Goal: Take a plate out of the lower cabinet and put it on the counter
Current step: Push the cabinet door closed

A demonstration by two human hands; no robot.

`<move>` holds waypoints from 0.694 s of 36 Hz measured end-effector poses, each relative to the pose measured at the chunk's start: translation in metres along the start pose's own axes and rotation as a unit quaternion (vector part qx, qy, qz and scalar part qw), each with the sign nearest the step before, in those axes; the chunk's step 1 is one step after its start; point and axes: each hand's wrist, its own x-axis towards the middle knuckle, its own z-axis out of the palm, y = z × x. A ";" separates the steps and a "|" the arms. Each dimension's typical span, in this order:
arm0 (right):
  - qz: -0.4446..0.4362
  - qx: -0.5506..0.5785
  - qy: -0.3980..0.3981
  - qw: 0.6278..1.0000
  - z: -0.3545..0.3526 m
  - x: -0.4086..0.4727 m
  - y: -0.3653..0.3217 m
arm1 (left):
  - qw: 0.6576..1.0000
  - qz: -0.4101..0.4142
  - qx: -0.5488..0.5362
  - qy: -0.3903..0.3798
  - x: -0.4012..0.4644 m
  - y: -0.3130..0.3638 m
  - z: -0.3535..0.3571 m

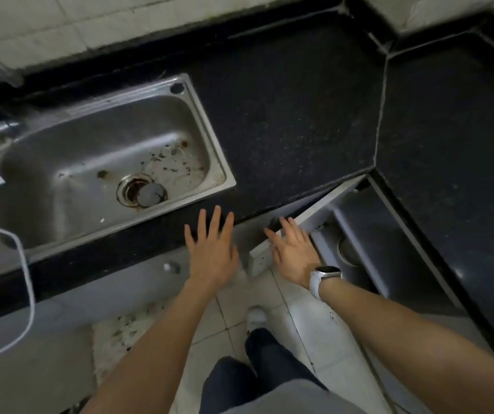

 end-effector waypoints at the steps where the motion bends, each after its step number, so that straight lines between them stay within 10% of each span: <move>1: 0.000 -0.018 -0.014 1.000 0.003 0.004 -0.001 | 1.000 0.004 -0.001 -0.011 0.004 -0.001 0.002; 12: 0.063 0.011 0.025 0.998 0.017 -0.034 0.005 | 1.000 -0.004 -0.014 -0.009 0.010 0.004 0.010; 25: 0.328 0.074 0.024 0.941 0.014 -0.095 0.041 | 0.970 0.236 0.024 -0.050 0.064 0.093 0.008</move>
